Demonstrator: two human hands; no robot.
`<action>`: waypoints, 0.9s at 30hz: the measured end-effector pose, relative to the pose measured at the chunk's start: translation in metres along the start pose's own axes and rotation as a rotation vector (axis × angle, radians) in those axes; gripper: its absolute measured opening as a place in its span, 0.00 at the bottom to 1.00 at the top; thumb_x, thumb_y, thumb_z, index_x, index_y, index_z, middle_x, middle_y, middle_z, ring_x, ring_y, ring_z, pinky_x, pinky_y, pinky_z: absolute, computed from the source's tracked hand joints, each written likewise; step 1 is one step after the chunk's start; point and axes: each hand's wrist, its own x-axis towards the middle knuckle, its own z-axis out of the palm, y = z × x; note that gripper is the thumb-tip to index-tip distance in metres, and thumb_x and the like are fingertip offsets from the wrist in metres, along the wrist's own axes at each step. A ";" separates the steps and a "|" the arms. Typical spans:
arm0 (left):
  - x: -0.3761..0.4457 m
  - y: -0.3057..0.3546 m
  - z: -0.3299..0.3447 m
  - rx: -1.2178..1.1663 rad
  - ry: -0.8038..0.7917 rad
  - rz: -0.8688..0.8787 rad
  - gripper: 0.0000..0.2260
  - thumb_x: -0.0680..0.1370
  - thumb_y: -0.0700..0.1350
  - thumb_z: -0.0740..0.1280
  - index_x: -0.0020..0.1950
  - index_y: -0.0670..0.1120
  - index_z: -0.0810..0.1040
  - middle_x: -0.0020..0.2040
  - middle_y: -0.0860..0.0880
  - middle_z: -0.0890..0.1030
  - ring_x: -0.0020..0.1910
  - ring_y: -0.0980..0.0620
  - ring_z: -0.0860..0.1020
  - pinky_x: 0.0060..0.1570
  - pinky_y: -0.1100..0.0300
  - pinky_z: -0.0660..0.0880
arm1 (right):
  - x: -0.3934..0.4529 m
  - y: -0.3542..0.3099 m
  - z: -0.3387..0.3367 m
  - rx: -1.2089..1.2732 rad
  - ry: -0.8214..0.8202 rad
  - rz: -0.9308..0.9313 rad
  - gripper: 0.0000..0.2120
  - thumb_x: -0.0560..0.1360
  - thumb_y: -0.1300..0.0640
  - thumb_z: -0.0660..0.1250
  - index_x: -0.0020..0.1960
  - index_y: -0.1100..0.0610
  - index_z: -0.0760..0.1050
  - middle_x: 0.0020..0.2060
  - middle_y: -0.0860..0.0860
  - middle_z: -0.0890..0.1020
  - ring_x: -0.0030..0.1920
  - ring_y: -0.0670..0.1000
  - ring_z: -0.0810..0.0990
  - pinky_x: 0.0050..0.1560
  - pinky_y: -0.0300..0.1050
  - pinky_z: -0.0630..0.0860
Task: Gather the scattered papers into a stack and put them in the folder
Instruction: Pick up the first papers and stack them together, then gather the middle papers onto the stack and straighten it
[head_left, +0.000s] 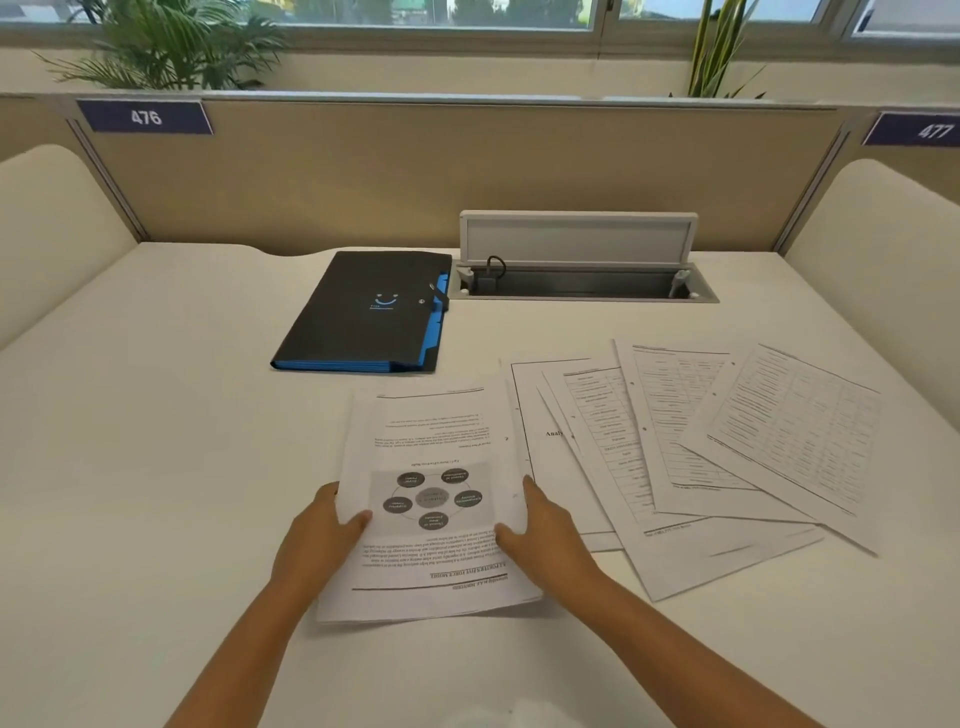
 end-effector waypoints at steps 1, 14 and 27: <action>-0.001 0.001 -0.001 0.016 0.012 -0.005 0.23 0.75 0.49 0.65 0.68 0.44 0.65 0.62 0.43 0.77 0.57 0.42 0.76 0.46 0.54 0.70 | -0.001 0.000 0.000 -0.042 0.018 -0.007 0.26 0.75 0.52 0.64 0.70 0.53 0.59 0.62 0.50 0.76 0.59 0.51 0.77 0.55 0.44 0.75; -0.011 0.029 -0.001 0.008 0.344 0.212 0.16 0.77 0.47 0.61 0.63 0.44 0.70 0.54 0.43 0.75 0.50 0.42 0.76 0.51 0.45 0.74 | 0.007 0.010 -0.053 -0.311 0.422 -0.116 0.29 0.73 0.46 0.64 0.70 0.50 0.57 0.59 0.50 0.75 0.57 0.51 0.75 0.47 0.45 0.72; -0.025 0.089 0.063 0.147 -0.050 0.628 0.18 0.77 0.54 0.59 0.66 0.53 0.69 0.62 0.53 0.76 0.63 0.53 0.69 0.64 0.51 0.65 | 0.018 0.098 -0.101 -0.594 0.389 0.275 0.41 0.71 0.30 0.51 0.75 0.53 0.49 0.76 0.55 0.51 0.76 0.56 0.46 0.73 0.63 0.45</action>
